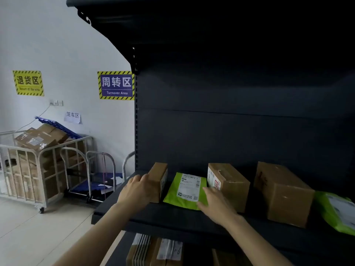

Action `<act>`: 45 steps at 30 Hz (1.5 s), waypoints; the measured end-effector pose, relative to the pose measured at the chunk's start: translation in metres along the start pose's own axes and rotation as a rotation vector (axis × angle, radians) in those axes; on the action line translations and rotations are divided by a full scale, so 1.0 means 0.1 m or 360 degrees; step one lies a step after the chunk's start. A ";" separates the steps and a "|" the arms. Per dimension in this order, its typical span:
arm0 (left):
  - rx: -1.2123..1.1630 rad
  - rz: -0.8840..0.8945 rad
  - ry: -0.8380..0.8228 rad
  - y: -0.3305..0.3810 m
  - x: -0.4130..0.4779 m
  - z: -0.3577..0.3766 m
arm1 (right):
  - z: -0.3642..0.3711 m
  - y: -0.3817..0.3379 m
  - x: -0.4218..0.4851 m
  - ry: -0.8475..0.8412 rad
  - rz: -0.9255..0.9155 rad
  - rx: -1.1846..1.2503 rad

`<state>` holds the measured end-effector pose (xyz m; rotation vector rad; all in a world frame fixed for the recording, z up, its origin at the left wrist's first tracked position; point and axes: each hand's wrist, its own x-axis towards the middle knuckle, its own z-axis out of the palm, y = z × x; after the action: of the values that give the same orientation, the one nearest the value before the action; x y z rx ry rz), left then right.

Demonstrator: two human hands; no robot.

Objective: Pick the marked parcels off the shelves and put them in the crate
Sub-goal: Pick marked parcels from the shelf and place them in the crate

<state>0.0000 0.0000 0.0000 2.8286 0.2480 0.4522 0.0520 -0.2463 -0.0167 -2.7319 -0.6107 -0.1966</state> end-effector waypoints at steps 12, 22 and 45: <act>-0.0457 -0.0127 -0.0148 -0.10 0.64 0.17 | 0.31 -0.14 0.55 -0.0111 0.0388 0.0082; -0.0755 -0.0322 -0.0332 -0.24 0.85 0.24 | 0.53 -0.25 0.89 0.0090 0.0605 0.0447; -0.1856 -0.0627 0.0072 -0.42 0.47 0.13 | 0.22 -0.40 0.78 0.0715 0.0227 0.0743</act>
<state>0.0429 0.0463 -0.0110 1.5877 0.3778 0.3839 0.1056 -0.1744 -0.0095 -2.1684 -0.2864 -0.5397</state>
